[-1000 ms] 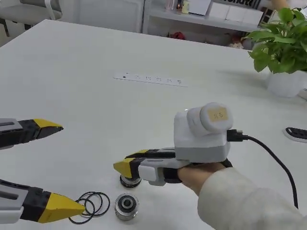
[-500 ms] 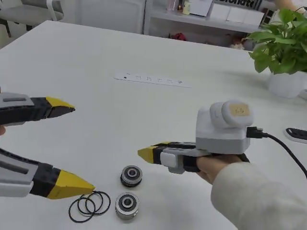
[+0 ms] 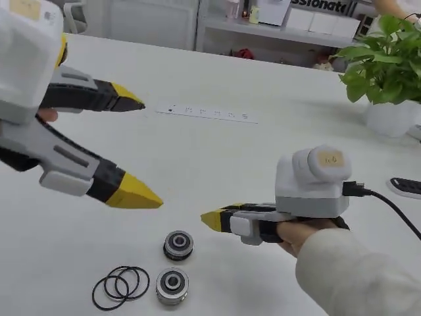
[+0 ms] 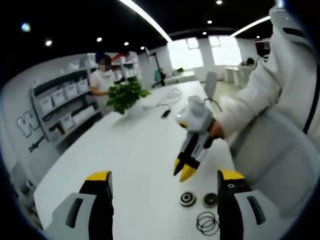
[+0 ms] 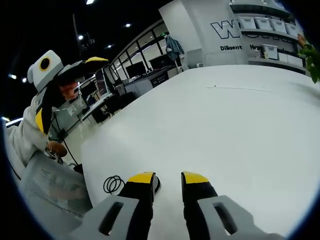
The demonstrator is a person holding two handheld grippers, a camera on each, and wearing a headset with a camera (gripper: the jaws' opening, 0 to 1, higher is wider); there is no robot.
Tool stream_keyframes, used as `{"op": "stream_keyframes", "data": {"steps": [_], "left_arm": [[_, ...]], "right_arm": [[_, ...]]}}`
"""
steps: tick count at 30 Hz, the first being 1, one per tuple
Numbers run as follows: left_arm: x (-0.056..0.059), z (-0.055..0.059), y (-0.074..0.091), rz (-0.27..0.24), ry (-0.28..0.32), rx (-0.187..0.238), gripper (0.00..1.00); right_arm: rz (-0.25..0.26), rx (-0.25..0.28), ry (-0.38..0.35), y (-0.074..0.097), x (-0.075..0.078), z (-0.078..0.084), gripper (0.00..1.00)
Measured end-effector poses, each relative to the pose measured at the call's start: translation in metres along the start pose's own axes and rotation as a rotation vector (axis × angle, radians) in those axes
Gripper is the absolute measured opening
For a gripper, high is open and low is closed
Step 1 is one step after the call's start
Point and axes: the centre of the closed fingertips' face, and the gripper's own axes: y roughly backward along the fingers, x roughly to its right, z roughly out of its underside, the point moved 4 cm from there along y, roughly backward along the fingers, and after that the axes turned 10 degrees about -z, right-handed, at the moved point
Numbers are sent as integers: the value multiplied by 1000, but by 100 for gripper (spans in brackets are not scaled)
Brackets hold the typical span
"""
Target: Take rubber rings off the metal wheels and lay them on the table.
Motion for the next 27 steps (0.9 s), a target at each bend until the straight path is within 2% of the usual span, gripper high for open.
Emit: {"op": "stream_keyframes", "data": {"steps": [4, 6, 8, 9, 12, 15, 19, 21, 22, 27], "left_arm": [[2, 0, -17, 13, -1, 5, 84], [6, 1, -24, 20, -4, 3, 82], [8, 7, -29, 25, 5, 7, 80], [16, 5, -31, 24, 14, 9, 81], [27, 9, -35, 14, 37, 13, 81], [28, 23, -38, 9, 67, 7, 79], [32, 45, -44, 40, 132, 6, 75], [34, 58, -47, 56, 127, -12, 69], [37, 64, -49, 69, 98, -26, 66], [44, 83, -57, 110, 90, -59, 60]], "right_arm": [[6, 3, -15, 1, 3, 2, 17], [2, 5, -22, 2, 3, 3, 17], [-4, 5, -20, 1, 3, 3, 18], [-9, 5, -20, 1, 3, 3, 18], [-19, -6, -17, 0, 2, 5, 18], [-25, -26, -4, -2, 2, 8, 18], [-53, -68, 10, -6, -2, 16, 18], [-88, -101, 11, -8, -7, 21, 18], [-96, -108, 12, -9, -9, 23, 18], [-120, -162, 49, -14, -15, 31, 18]]}}
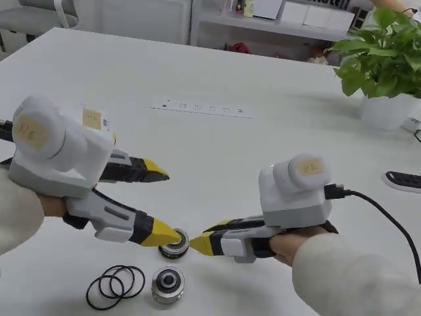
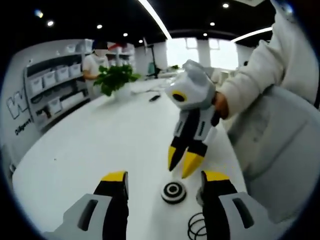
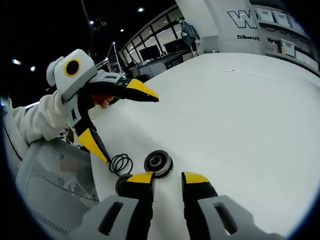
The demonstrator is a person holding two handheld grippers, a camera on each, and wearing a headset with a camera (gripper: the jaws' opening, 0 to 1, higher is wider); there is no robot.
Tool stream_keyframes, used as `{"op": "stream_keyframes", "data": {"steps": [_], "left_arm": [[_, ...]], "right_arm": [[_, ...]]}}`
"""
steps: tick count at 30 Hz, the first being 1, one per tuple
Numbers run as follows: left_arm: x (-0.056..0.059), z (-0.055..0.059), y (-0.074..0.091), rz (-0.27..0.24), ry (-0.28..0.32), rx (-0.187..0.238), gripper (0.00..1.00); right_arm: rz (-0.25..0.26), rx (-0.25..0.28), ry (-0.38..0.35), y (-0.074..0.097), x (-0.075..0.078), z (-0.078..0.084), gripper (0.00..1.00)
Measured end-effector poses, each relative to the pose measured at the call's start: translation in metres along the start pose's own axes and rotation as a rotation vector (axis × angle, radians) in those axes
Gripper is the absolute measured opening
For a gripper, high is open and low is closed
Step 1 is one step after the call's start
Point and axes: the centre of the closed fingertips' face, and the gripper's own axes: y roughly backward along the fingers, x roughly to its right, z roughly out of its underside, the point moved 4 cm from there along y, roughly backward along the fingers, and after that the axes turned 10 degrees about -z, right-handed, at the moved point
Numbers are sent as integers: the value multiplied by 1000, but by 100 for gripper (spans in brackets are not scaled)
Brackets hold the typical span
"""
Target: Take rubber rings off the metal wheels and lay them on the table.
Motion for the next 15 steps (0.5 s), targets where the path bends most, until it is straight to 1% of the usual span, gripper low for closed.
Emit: {"op": "stream_keyframes", "data": {"steps": [1, 3, 5, 7, 11, 13, 15], "left_arm": [[0, 2, -1, 1, 4, -2, 59], [-1, 5, -2, 7, 32, -2, 58], [-2, 6, -4, 1, 48, 9, 56], [-2, 9, -5, 1, 63, 7, 54], [2, 15, -9, 5, 57, -2, 47], [2, 20, -13, 2, 54, -11, 42], [2, 25, -15, 1, 67, -17, 38]], "right_arm": [[-5, -3, 1, 0, -1, 1, 18], [-13, -8, 5, -1, -2, 2, 19], [-16, -15, 14, -2, -3, 2, 19], [-16, -19, 20, -3, -3, 3, 20], [-24, -27, 41, -7, -5, 6, 21], [-20, -33, 57, -9, -6, 7, 22], [-17, -37, 74, -10, -6, 7, 22]]}}
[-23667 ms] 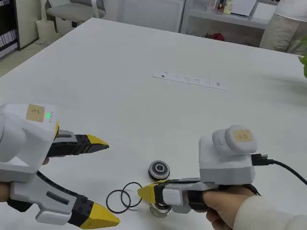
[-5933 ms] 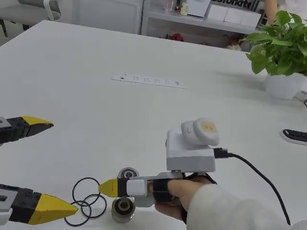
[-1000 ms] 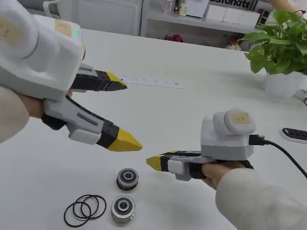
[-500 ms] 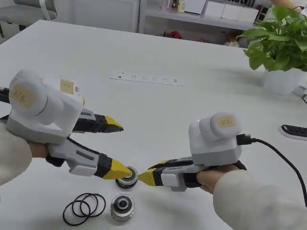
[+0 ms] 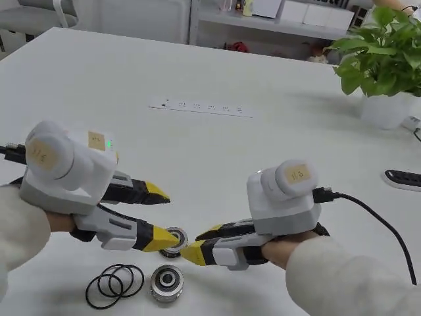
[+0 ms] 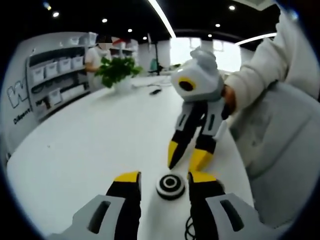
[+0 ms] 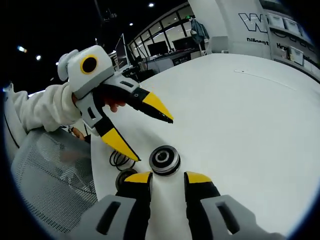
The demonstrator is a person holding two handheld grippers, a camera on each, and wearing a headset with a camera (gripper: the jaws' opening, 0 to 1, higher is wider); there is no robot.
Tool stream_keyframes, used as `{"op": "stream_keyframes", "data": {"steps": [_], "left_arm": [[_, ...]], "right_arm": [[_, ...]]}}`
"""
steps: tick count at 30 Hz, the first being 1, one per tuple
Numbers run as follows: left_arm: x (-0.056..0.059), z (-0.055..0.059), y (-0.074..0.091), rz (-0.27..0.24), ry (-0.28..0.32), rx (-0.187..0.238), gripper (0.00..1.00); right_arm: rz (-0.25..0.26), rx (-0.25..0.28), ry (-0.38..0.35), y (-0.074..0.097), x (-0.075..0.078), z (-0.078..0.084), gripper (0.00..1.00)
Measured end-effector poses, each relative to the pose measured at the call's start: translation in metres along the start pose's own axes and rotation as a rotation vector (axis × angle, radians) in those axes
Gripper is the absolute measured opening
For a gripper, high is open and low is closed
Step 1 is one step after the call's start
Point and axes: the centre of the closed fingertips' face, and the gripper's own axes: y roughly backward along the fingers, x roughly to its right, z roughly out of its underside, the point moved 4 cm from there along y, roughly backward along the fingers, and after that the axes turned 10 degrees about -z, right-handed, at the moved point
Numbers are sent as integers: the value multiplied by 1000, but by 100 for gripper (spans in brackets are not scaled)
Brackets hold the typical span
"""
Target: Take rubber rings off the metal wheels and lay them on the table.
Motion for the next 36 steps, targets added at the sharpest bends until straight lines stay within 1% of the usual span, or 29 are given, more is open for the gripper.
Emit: {"op": "stream_keyframes", "data": {"steps": [3, 5, 10, 13, 16, 18, 20, 22, 25, 27, 29, 34, 36], "left_arm": [[2, 4, -2, 0, 13, -3, 35], [5, 7, -4, 9, 17, -9, 33], [11, 11, -9, 23, 8, -22, 27], [11, 12, -9, 21, 7, -24, 24], [10, 13, -10, 18, 21, -29, 20], [10, 15, -11, 14, 16, -31, 18], [10, 17, -11, 14, 13, -44, 15], [10, 19, -14, 14, 17, -50, 15], [9, 19, -17, 13, 18, -44, 14], [9, 19, -17, 12, 25, -43, 14], [9, 19, -17, 10, 27, -41, 14], [9, 20, -17, 10, 30, -37, 14], [9, 20, -16, 8, 30, -36, 14]], "right_arm": [[4, -5, 14, -1, 0, 1, 23], [4, -13, 24, -3, 0, 2, 23], [11, 8, 44, -4, -1, -3, 22], [18, 6, 59, -5, -1, -3, 21], [6, -2, 57, -8, -3, -1, 22], [5, -9, 65, -10, -5, 0, 22], [9, -7, 72, -10, -5, -1, 21], [18, -4, 78, -9, -4, -2, 21], [26, -5, 87, -10, -4, -2, 21], [33, -16, 111, -12, -3, 0, 20], [49, -24, 155, -12, -3, -1, 20], [43, -34, 179, -12, -2, -1, 19], [41, -40, 187, -11, -1, 0, 15]]}}
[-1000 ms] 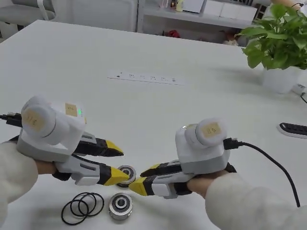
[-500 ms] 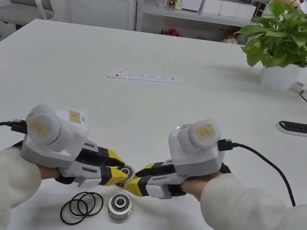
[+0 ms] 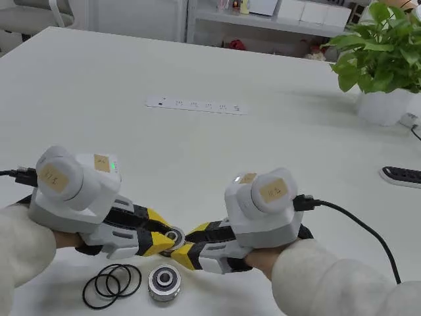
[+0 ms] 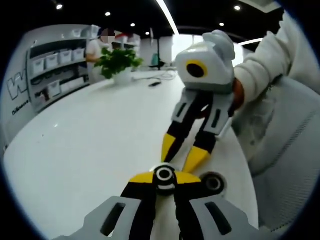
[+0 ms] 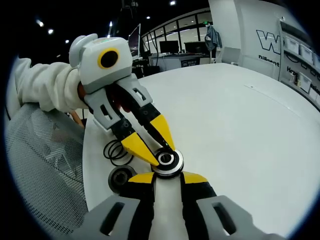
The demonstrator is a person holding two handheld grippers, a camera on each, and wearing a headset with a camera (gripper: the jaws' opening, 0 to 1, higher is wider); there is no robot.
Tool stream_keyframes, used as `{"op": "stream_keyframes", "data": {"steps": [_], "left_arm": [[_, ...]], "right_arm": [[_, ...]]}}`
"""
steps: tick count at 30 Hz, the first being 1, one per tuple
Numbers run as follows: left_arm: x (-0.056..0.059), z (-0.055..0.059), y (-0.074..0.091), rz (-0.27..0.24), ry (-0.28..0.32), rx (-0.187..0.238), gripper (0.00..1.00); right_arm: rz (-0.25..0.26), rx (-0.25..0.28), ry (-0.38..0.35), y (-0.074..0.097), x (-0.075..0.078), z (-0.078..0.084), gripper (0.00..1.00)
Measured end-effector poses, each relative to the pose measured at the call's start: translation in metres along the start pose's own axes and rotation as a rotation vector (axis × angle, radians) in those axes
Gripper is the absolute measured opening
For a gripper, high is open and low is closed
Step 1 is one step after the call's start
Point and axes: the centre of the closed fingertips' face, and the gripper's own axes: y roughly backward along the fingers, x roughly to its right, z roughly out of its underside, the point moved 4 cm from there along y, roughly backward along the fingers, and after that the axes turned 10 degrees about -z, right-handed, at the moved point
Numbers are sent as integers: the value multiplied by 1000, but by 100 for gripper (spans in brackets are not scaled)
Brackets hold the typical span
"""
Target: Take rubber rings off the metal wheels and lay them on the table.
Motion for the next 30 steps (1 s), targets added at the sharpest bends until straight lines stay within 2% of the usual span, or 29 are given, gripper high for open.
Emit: {"op": "stream_keyframes", "data": {"steps": [3, 11, 14, 21, 24, 27, 30], "left_arm": [[-1, 1, 2, -5, 4, 2, 14], [0, 1, 4, -10, 12, 5, 14], [1, 1, 5, -10, 10, 7, 14], [1, 1, 6, -10, 8, 12, 14], [1, 1, 6, -12, 5, 12, 14], [1, 1, 6, -12, 5, 12, 14], [1, 1, 6, -13, 7, 11, 14]], "right_arm": [[12, -15, 40, 2, 1, 2, 5], [26, -16, 5, 2, 3, 2, 0], [34, -9, -34, 2, 4, 2, 0], [39, 65, -278, 6, 11, 4, 0], [38, 97, -340, 9, 12, 4, 0], [35, 114, -370, 11, 13, 3, 0], [24, 165, -456, 14, 14, 0, 0]]}}
